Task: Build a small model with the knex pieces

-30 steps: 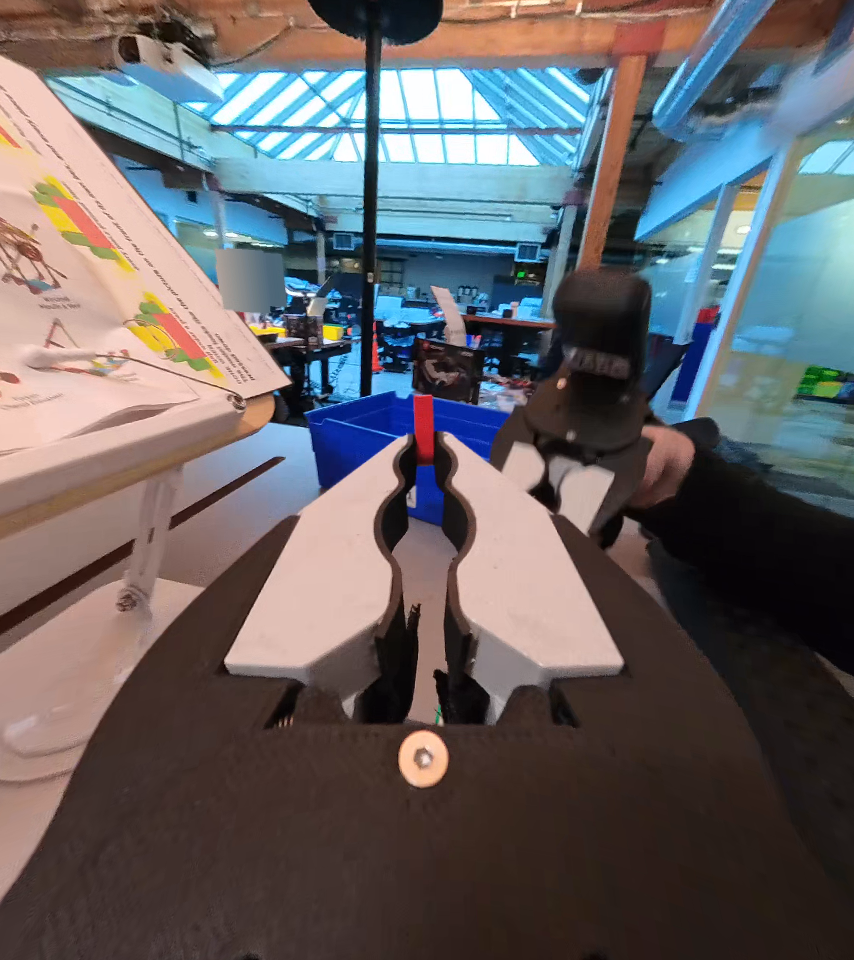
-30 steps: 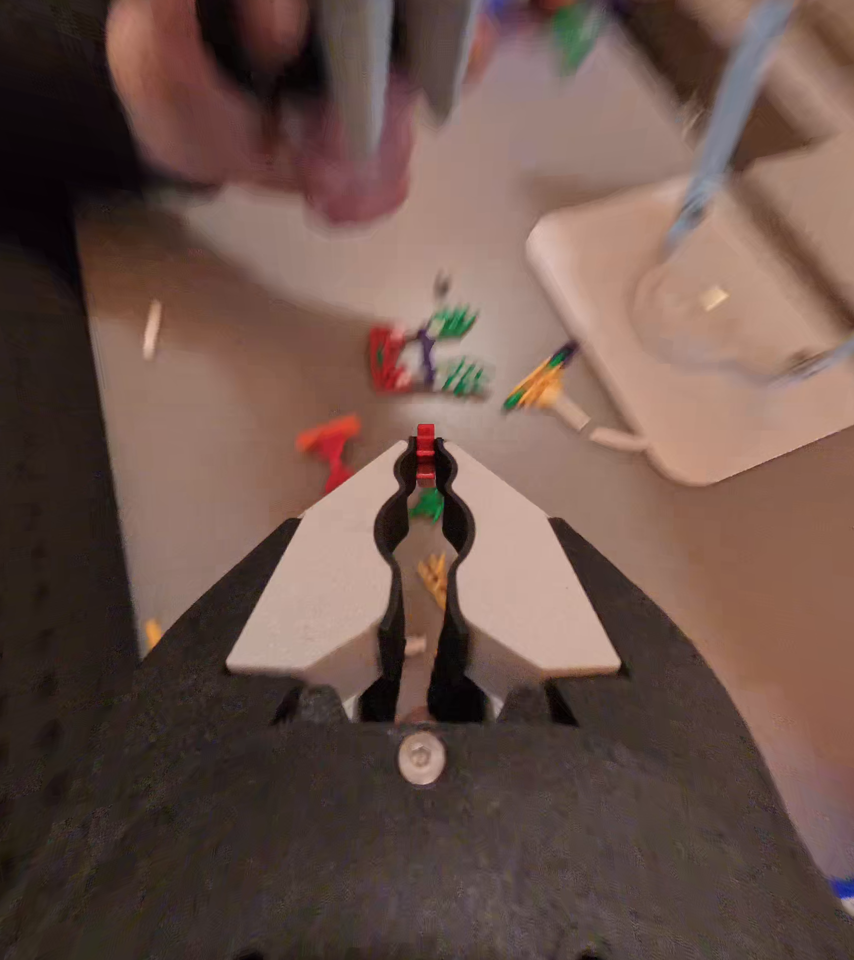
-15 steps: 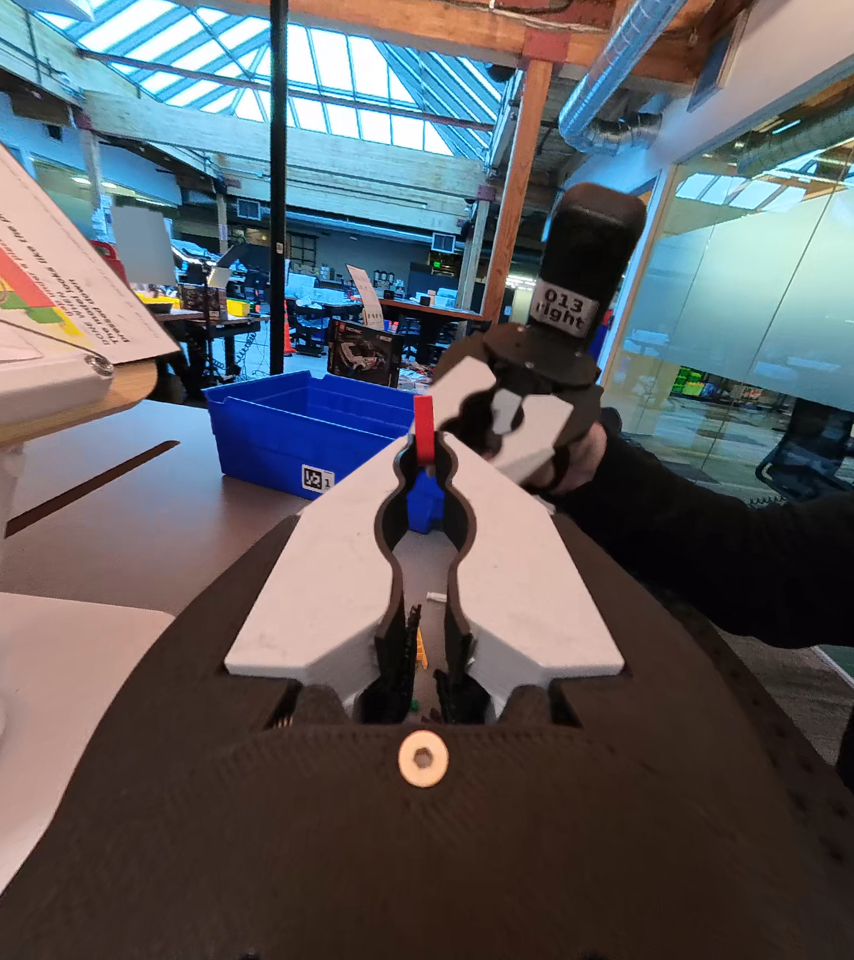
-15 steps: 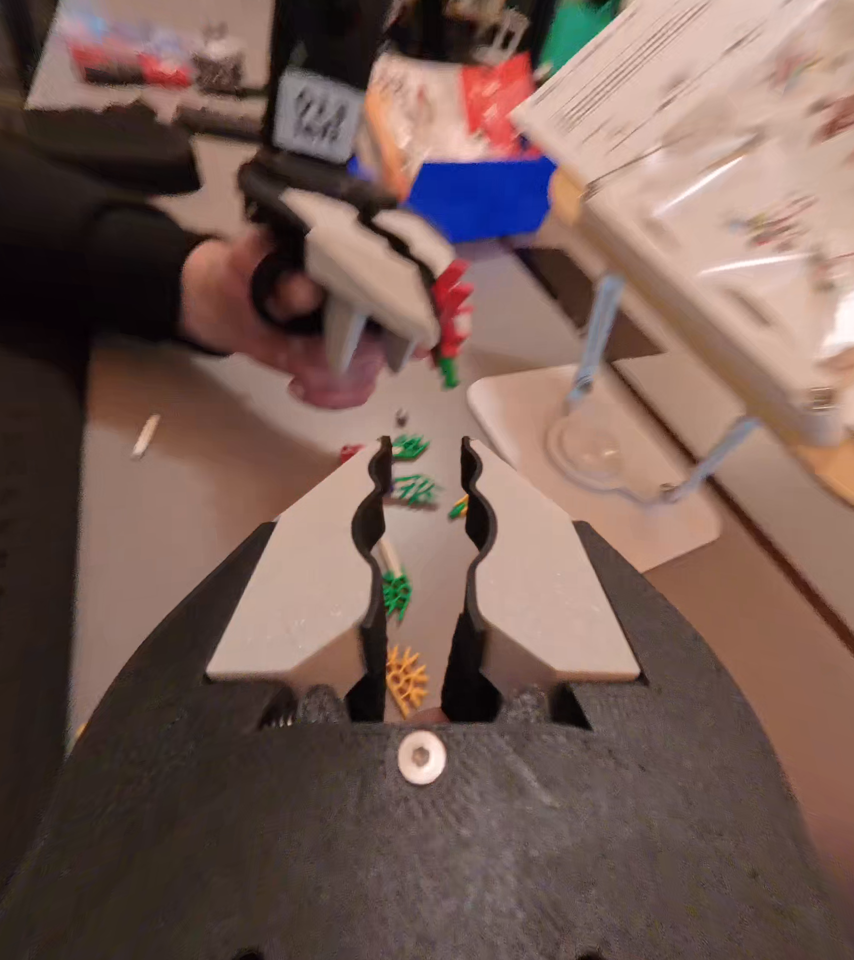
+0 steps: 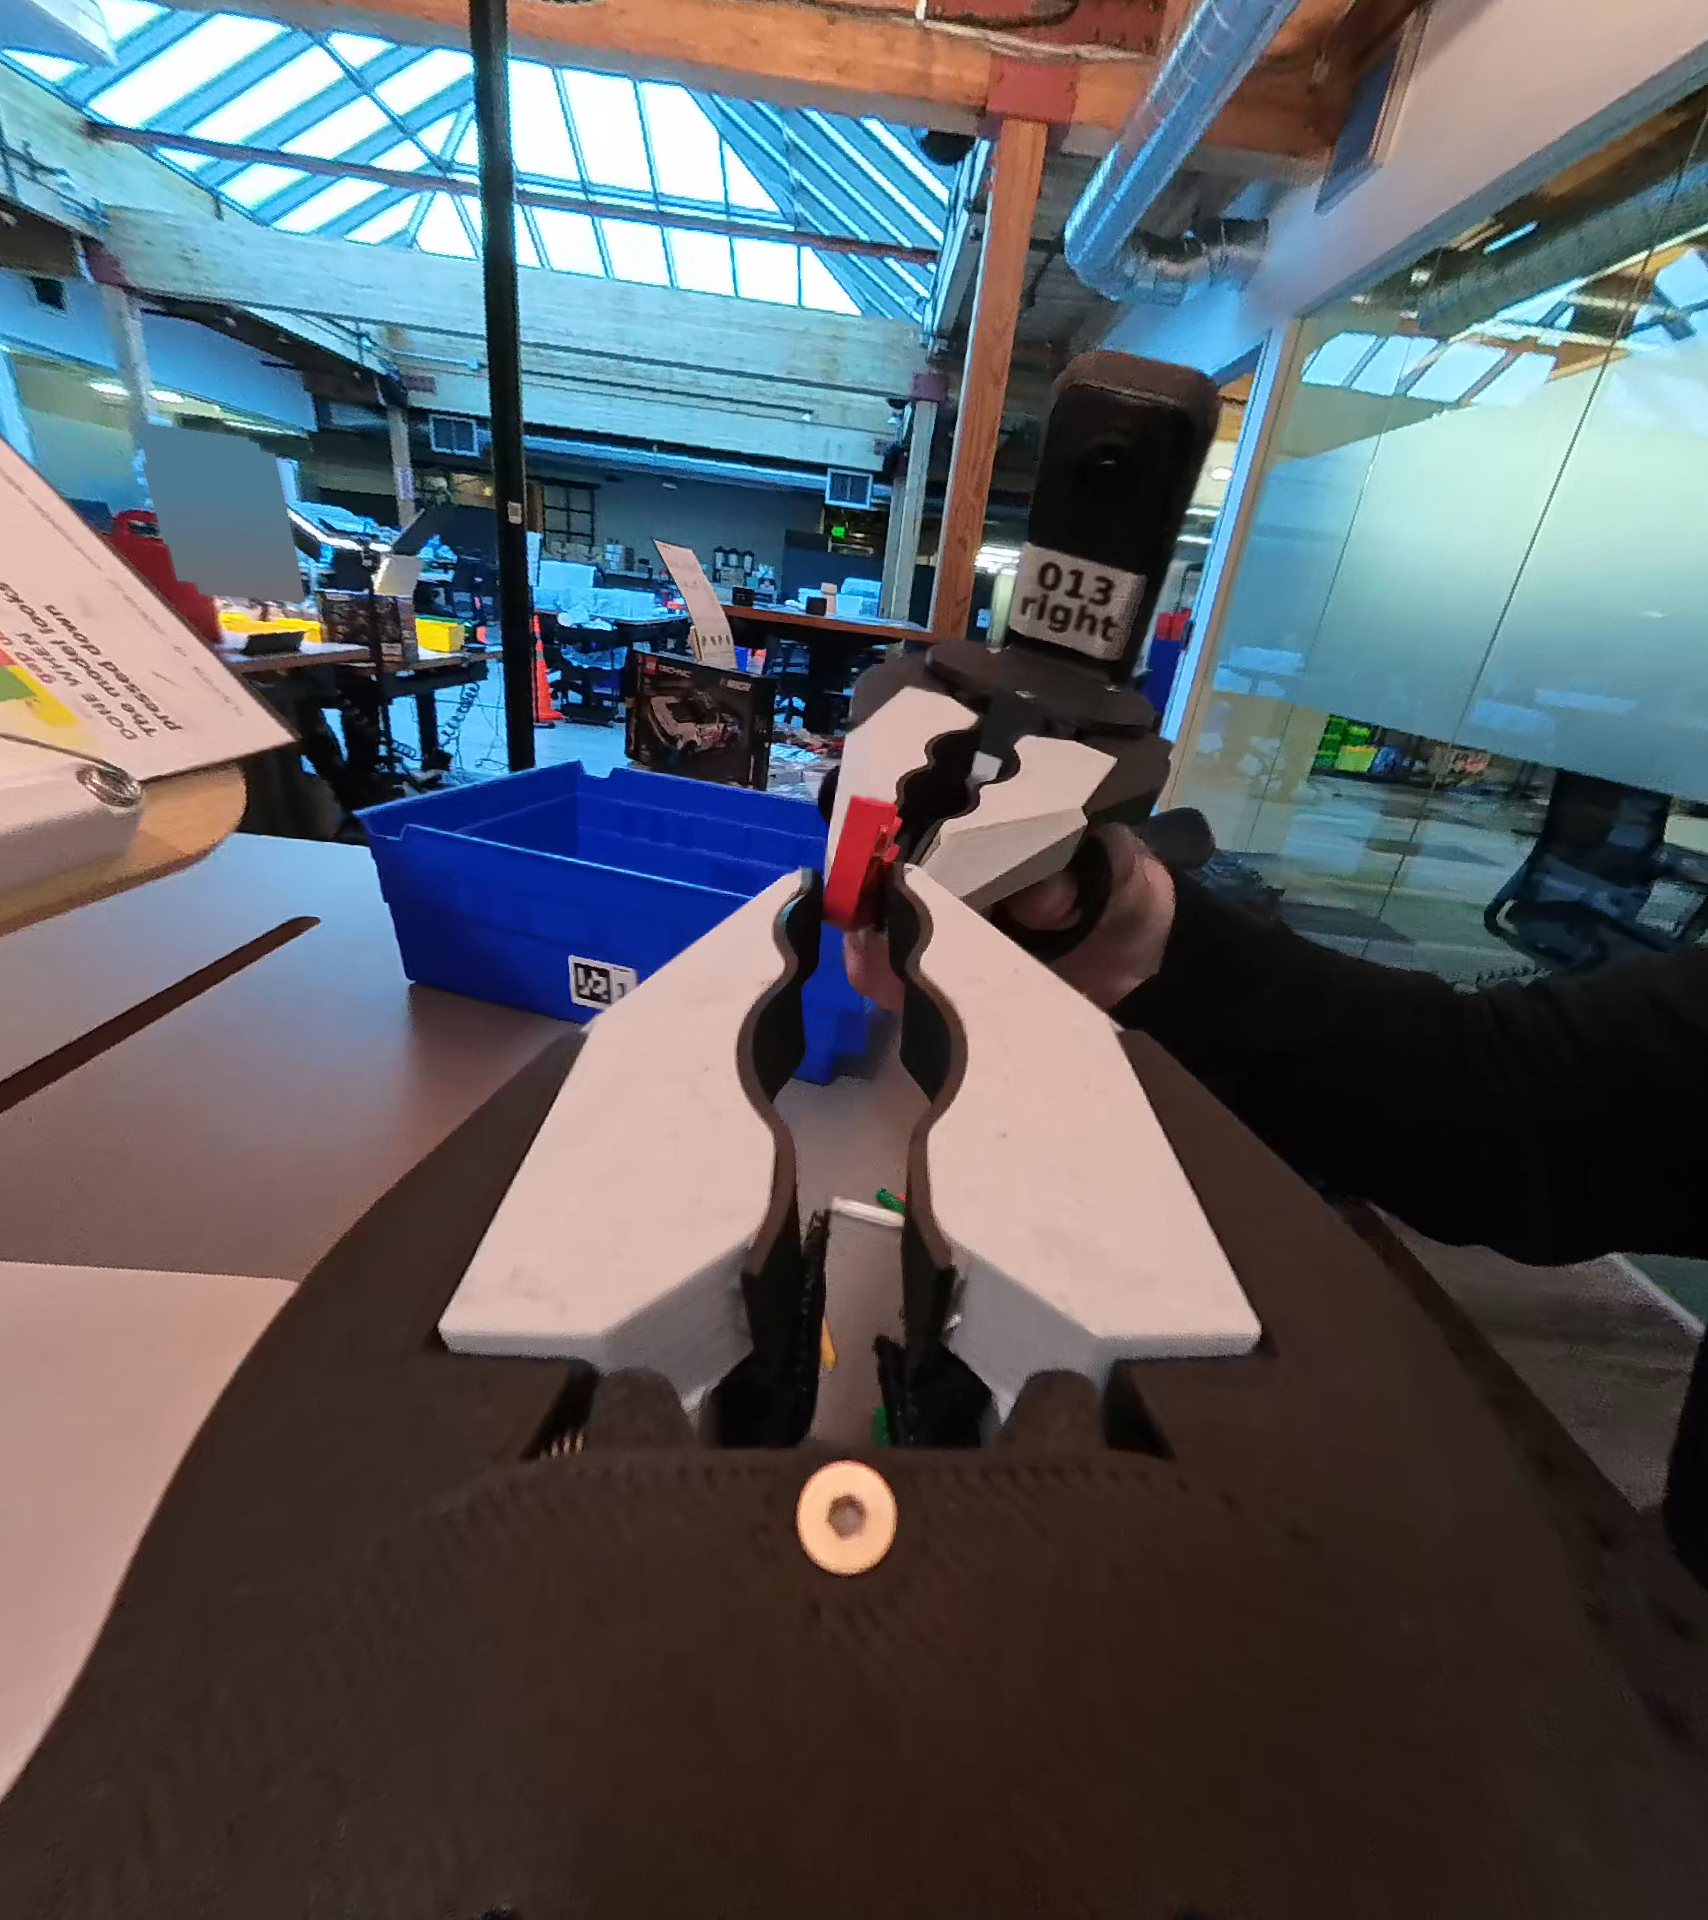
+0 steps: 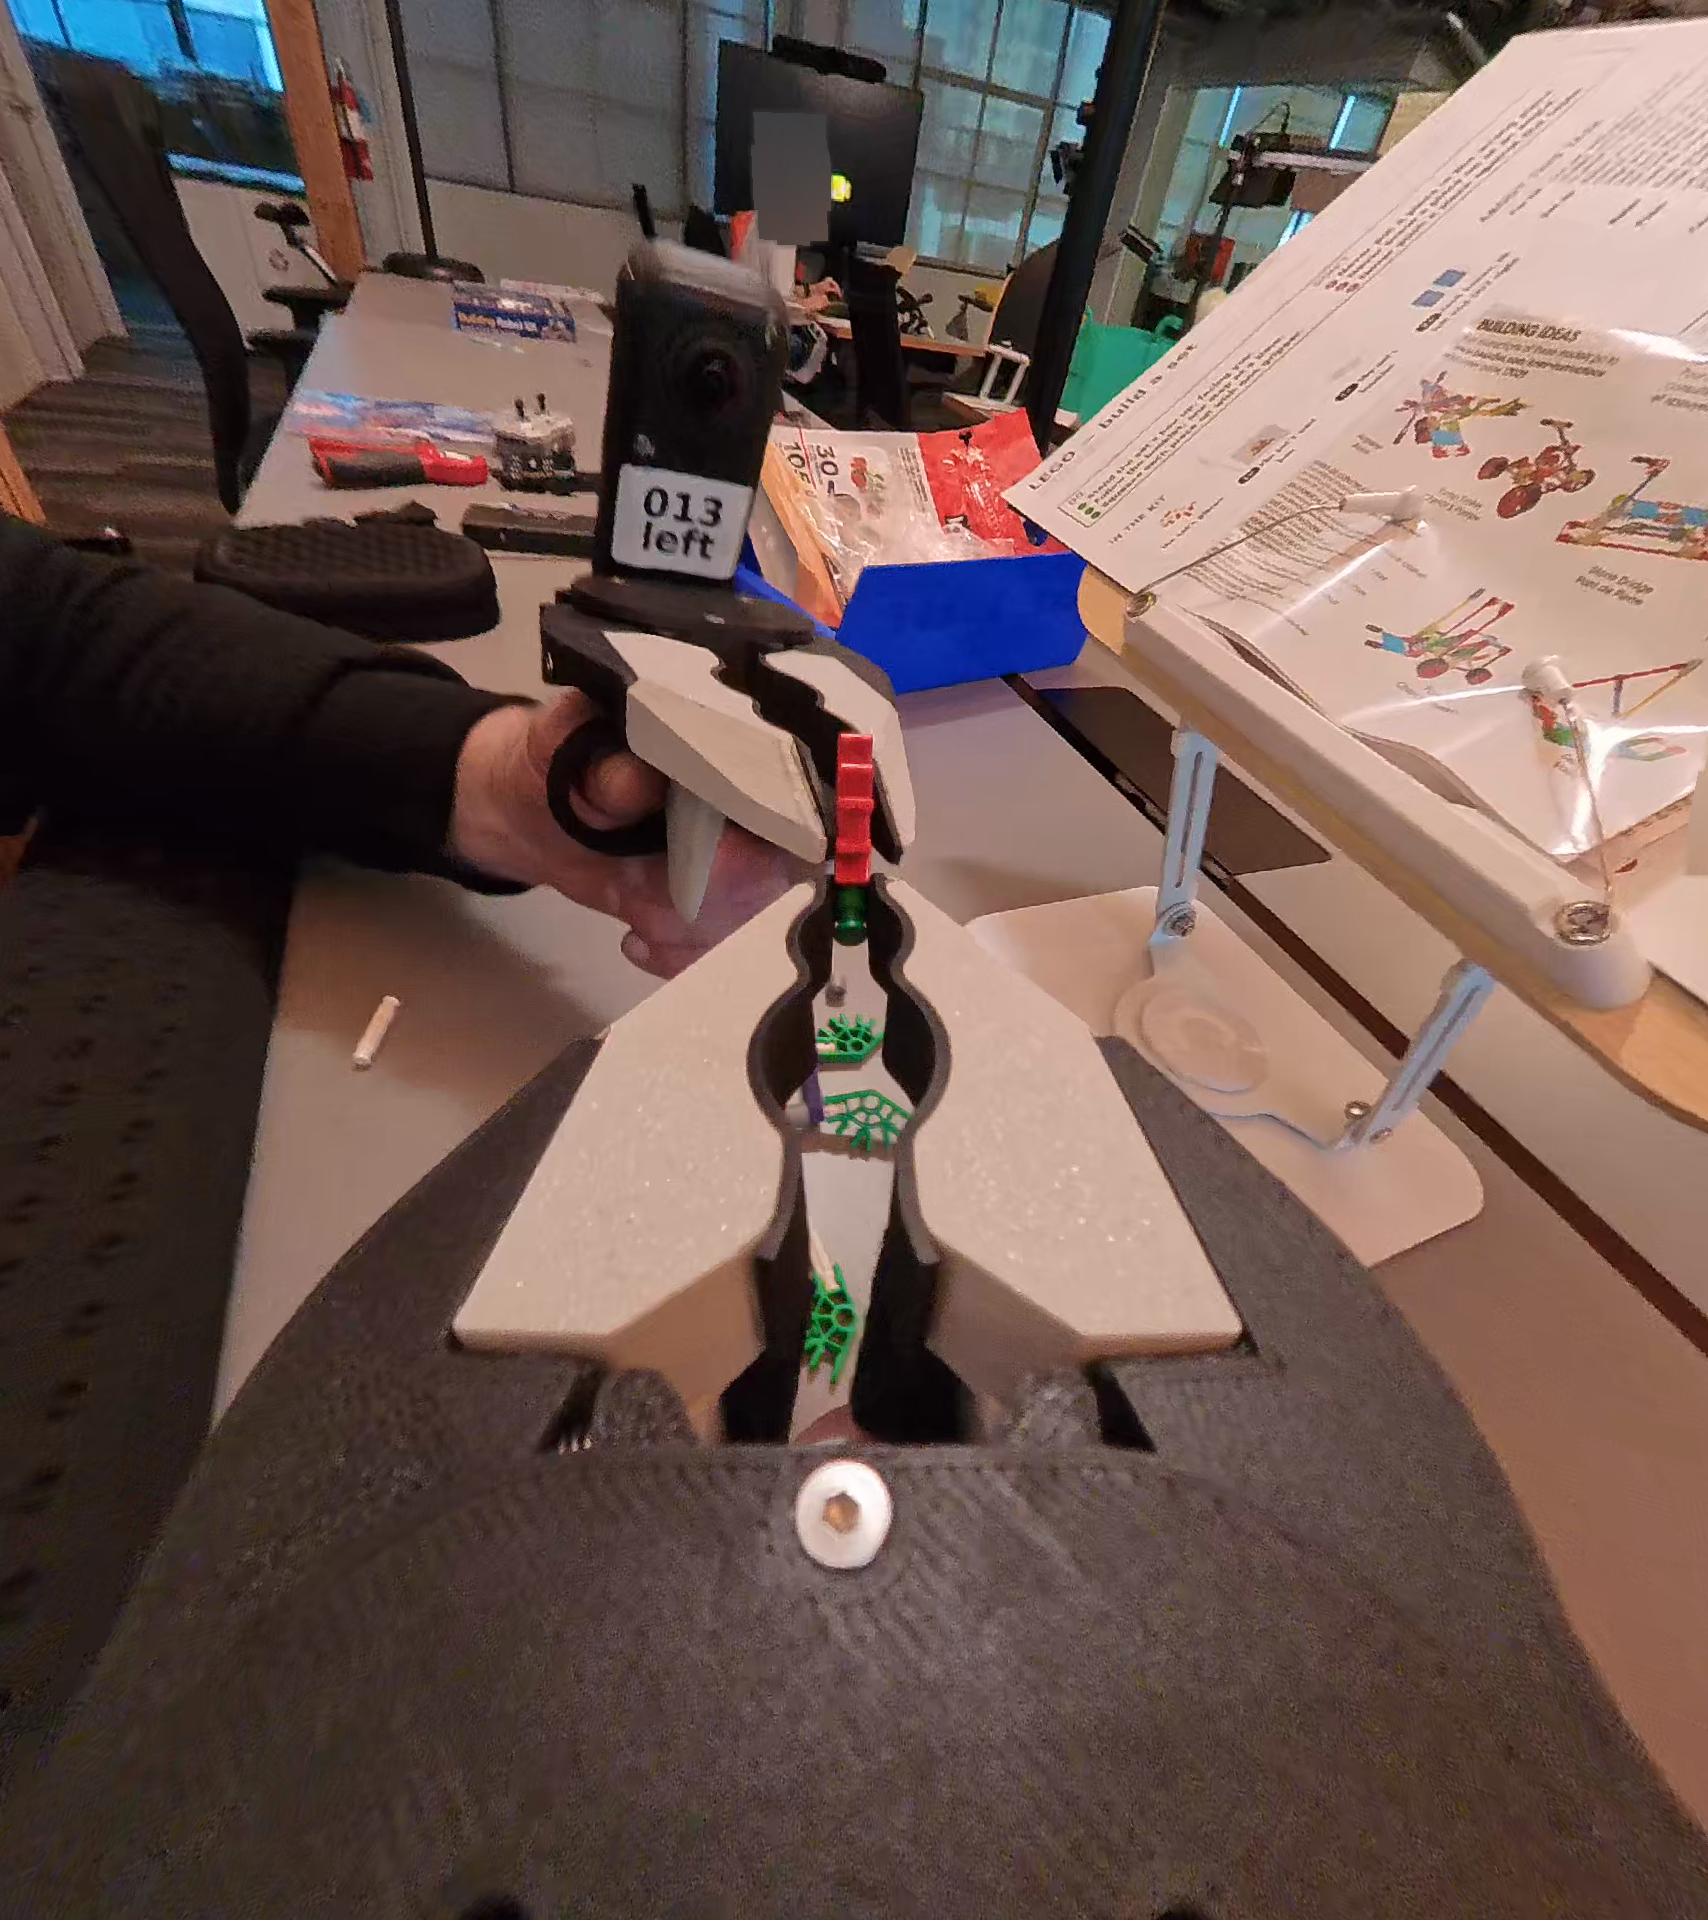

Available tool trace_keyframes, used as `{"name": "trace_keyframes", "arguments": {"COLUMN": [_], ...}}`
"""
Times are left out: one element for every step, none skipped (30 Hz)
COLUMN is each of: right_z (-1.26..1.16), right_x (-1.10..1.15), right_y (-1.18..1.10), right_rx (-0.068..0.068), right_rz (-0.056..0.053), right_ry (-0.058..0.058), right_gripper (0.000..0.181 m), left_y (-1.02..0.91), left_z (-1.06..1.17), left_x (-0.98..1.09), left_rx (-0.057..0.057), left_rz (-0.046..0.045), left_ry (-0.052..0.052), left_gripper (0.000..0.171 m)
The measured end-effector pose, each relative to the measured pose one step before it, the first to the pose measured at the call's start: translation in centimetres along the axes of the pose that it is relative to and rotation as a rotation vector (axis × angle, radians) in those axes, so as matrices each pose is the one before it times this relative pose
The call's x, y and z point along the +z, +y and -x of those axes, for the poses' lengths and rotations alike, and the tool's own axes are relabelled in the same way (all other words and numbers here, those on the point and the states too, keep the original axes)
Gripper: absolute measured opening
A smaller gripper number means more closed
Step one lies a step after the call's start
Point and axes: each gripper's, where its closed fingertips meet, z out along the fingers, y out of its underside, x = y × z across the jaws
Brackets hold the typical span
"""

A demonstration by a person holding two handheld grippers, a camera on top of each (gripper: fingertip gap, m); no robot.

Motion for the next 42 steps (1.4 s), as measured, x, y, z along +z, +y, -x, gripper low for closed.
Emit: {"name": "trace_keyframes", "arguments": {"right_z": [0.019, 0.011, -0.057, -0.072, -0.093, -0.082, -0.044, -0.126, -0.226, -0.255, -0.227, -0.216, -0.213, -0.178, -0.152, -0.184, -0.227, -0.272, -0.299, -0.181, -0.066, -0.07, -0.099, -0.045, -0.001, 0.036, 0.154, 0.333, 0.414, 0.346, 0.314, 0.381, 0.476, 0.585, 0.578, 0.456, 0.4, 0.363, 0.303, 0.275, 0.233, 0.235], "right_x": [-0.013, -0.043, -0.026, 0.044, 0.065, 0.048, 0.016, -0.005, 0.048, 0.053, -0.008, -0.031, -0.006, -0.01, -0.019, 0.045, 0.124, 0.122, 0.112, 0.094, 0.014, -0.066, -0.044, -0.025, -0.01, -0.013, -0.106, -0.188, -0.157, -0.176, -0.135, -0.061, -0.107, -0.091, -0.004, 0.001, -0.023, -0.002, 0.006, 0.004, 0.011, 0.022], "right_y": [0.104, 0.046, 0.06, 0.114, 0.052, -0.08, -0.11, -0.12, -0.146, -0.191, -0.187, -0.113, 0.005, 0.066, 0.005, 0.015, 0.104, 0.068, 0.09, 0.121, -0.046, -0.217, -0.173, -0.087, -0.028, 0.057, 0.05, -0.003, 0.05, 0.094, 0.112, 0.134, -0.066, -0.347, -0.444, -0.368, -0.292, -0.348, -0.31, -0.181, -0.06, -0.001], "right_rx": [-0.0109, -0.0042, -0.0102, -0.0104, -0.0082, -0.0053, -0.0031, -0.0069, -0.0023, 0.002, -0.0003, 0.0025, 0.0046, 0.0035, 0.0043, 0.0054, 0.0088, 0.0111, 0.001, -0.0066, 0.0021, 0.007, -0.0014, -0.0092, -0.0084, -0.0078, -0.0068, 0.0019, 0.0151, 0.004, -0.019, -0.017, -0.021, -0.0153, 0.0049, 0.003, 0.0001, 0.007, 0.0103, 0.0099, 0.0032, -0.0035], "right_rz": [0.0113, 0.006, 0.0055, 0.009, 0.0052, -0.0011, -0.0017, -0.0018, -0.0033, -0.0054, -0.0046, -0.002, 0.0017, 0.0022, -0.0017, -0.0008, 0.0025, 0.0005, 0.0043, 0.0075, -0.0046, -0.0133, -0.0059, 0.0004, -0.001, -0.0007, 0.0, -0.0026, -0.0008, -0.0007, 0.0007, 0.0083, -0.0015, -0.0205, -0.0253, -0.0192, -0.0144, -0.0198, -0.0219, -0.0168, -0.0083, -0.0031], "right_ry": [0.0023, 0.0002, 0.0086, 0.0112, 0.0128, 0.0115, 0.009, 0.0162, 0.0244, 0.0273, 0.023, 0.0191, 0.0197, 0.0161, 0.0152, 0.0188, 0.0191, 0.0203, 0.0257, 0.0203, 0.0044, 0.0019, 0.0087, 0.0115, 0.0122, -0.0017, -0.0305, -0.0541, -0.0591, -0.0444, -0.0248, -0.0193, -0.0232, -0.0287, -0.034, -0.031, -0.0253, -0.022, -0.0209, -0.0225, -0.0189, -0.0156], "right_gripper": [0.003, 0.003, 0.003, 0.003, 0.003, 0.003, 0.003, 0.003, 0.003, 0.003, 0.003, 0.003, 0.003, 0.004, 0.004, 0.004, 0.004, 0.004, 0.003, 0.003, 0.003, 0.003, 0.003, 0.003, 0.003, 0.004, 0.004, 0.004, 0.004, 0.004, 0.004, 0.004, 0.004, 0.003, 0.003, 0.003, 0.003, 0.003, 0.003, 0.002, 0.003, 0.003], "left_y": [-0.193, 0.106, 0.07, 0.14, 0.118, -0.053, -0.111, -0.085, -0.103, -0.224, -0.223, -0.12, -0.028, 0.083, 0.077, -0.011, 0.122, 0.168, 0.214, 0.371, 0.061, -0.27, -0.269, -0.12, 0.023, 0.017, -0.037, -0.214, -0.302, -0.027, 0.045, 0.054, 0.103, -0.147, -0.388, -0.325, -0.157, -0.271, -0.276, -0.15, -0.084, -0.031], "left_z": [0.04, -0.094, 0.02, 0.14, 0.103, 0.114, 0.01, -0.058, 0.15, 0.246, 0.139, 0.079, 0.112, 0.064, -0.008, 0.077, 0.181, 0.127, 0.089, 0.065, 0.089, 0.098, 0.067, 0.009, 0.0, 0.039, -0.01, -0.109, -0.203, -0.265, -0.356, -0.272, -0.347, -0.406, -0.314, -0.345, -0.337, -0.323, -0.223, -0.243, -0.239, -0.207], "left_x": [-0.097, -0.035, -0.047, -0.03, -0.013, -0.027, -0.039, -0.027, 0.004, 0.03, 0.062, 0.071, 0.105, 0.109, 0.076, 0.059, 0.111, 0.109, 0.114, 0.12, 0.038, 0.053, 0.11, 0.034, -0.013, -0.002, 0.018, -0.036, -0.14, -0.092, -0.092, -0.08, -0.171, -0.337, -0.362, -0.274, -0.19, -0.156, -0.091, -0.041, -0.003, 0.041], "left_rx": [0.0145, 0.0177, 0.0342, 0.0387, 0.0269, 0.026, 0.0233, 0.0197, 0.0295, 0.0431, 0.037, 0.0135, 0.0266, 0.0417, 0.0174, 0.0161, 0.0305, 0.0136, 0.0143, 0.0259, 0.018, 0.0107, 0.0174, 0.0024, -0.0257, -0.0368, -0.0542, -0.059, -0.0264, 0.0173, 0.0059, -0.0097, -0.0228, -0.046, -0.0521, -0.0317, -0.031, -0.0393, -0.0406, -0.042, -0.0265, -0.0249], "left_rz": [0.00264, 0.02034, 0.01495, 0.01982, 0.01773, 0.00458, -0.00163, 0.0038, 0.00626, -0.00368, -0.0057, -0.00244, -0.00079, 0.00478, 0.00202, -0.00238, 0.00663, 0.0047, 0.00452, 0.0131, 0.00162, -0.00382, 0.0028, 0.00111, -0.00278, -0.00459, -0.0009, -0.00195, 0.00522, 0.02336, 0.02415, 0.01763, 0.01491, -0.00263, -0.01938, -0.02185, -0.0173, -0.03114, -0.03545, -0.02362, -0.01917, -0.0213], "left_ry": [-0.0071, 0.002, -0.0106, -0.0189, -0.014, -0.0158, -0.0113, -0.0062, -0.0213, -0.041, -0.0415, -0.0345, -0.0483, -0.0477, -0.0296, -0.0287, -0.0368, -0.0321, -0.0321, -0.0312, -0.017, -0.0025, -0.011, -0.0075, 0.0017, 0.0098, 0.0376, 0.0627, 0.0615, 0.0439, 0.0445, 0.0345, 0.0489, 0.0641, 0.0484, 0.0354, 0.0338, 0.0357, 0.0324, 0.0403, 0.0357, 0.0293], "left_gripper": [0.01, 0.01, 0.01, 0.009, 0.009, 0.009, 0.009, 0.009, 0.008, 0.008, 0.008, 0.008, 0.009, 0.008, 0.008, 0.008, 0.008, 0.008, 0.008, 0.008, 0.007, 0.007, 0.007, 0.007, 0.007, 0.007, 0.007, 0.007, 0.006, 0.006, 0.006, 0.006, 0.006, 0.006, 0.006, 0.006, 0.005, 0.005, 0.005, 0.005, 0.005, 0.005]}}
